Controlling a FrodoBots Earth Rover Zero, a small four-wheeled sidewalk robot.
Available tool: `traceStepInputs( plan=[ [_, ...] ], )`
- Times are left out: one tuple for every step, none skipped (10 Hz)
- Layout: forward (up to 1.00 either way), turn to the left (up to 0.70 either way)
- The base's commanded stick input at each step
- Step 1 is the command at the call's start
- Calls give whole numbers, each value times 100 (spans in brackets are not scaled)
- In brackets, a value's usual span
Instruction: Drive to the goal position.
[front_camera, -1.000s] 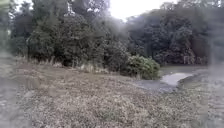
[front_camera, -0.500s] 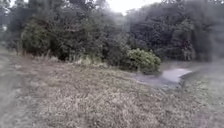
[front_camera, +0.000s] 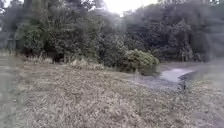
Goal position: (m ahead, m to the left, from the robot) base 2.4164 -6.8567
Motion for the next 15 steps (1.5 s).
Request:
traceStepInputs(
  plan=[
    [70, -3],
    [70, -35],
    [70, -35],
    [70, 0],
    [70, 0],
    [70, 0],
    [70, 0],
    [70, 0],
    [70, 0],
    [70, 0],
    [70, 0],
    [70, 0],
    [70, 0],
    [70, 0],
    [70, 0]
  ],
)
